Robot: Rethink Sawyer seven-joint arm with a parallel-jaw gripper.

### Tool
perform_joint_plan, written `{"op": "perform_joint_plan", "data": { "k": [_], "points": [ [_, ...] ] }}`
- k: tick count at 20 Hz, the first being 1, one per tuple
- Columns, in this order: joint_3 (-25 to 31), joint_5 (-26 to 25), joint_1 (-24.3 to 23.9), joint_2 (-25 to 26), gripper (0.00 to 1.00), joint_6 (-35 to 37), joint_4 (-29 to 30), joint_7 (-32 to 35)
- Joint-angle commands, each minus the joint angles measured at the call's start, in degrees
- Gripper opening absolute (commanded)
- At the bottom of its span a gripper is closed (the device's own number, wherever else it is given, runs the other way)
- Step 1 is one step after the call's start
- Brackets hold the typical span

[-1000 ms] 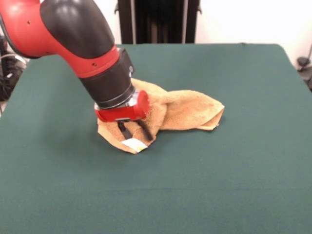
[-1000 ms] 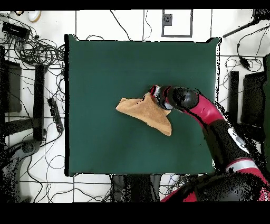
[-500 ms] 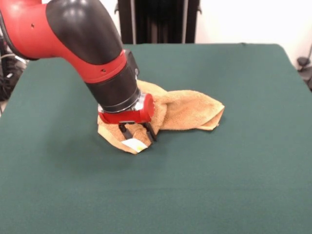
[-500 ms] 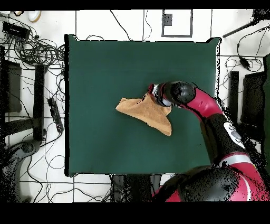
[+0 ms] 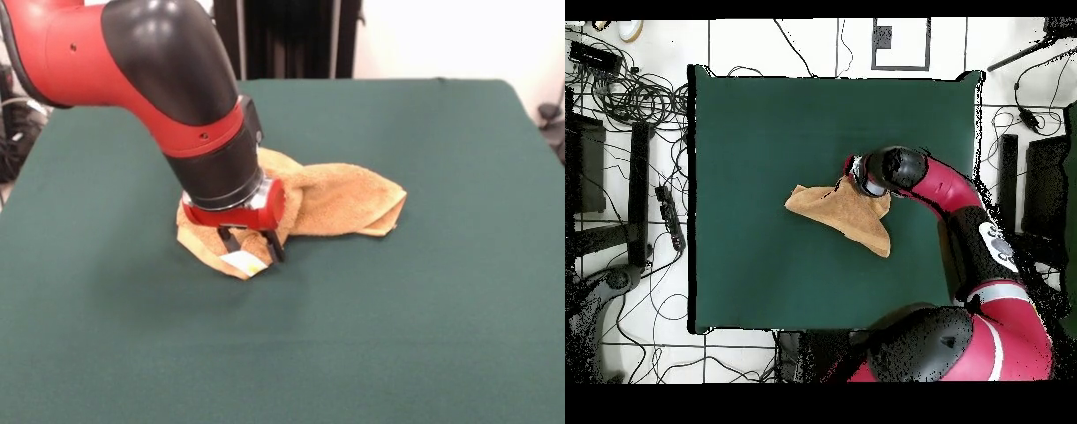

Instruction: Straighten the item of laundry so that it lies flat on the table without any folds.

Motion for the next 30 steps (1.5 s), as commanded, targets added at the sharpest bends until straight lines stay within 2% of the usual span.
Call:
{"op": "perform_joint_plan", "data": {
  "k": [1, 7, 15, 18, 19, 30],
  "points": [
    [-3.59, -10.67, 2.04, 21.94, 1.00, -22.29, -1.48, 2.61],
    [-3.75, -13.06, 2.53, 22.17, 1.00, -17.16, -3.21, -1.76],
    [-6.50, -14.81, 4.97, 21.63, 1.00, -22.60, -2.74, 4.74],
    [-6.06, -14.54, 4.71, 21.75, 1.00, -20.92, -3.00, 3.33],
    [-5.95, -13.82, 4.58, 21.85, 0.00, -19.87, -3.10, 3.78],
    [-7.09, -13.31, 5.86, 22.04, 0.00, -17.22, -4.28, 4.62]
  ]
}}
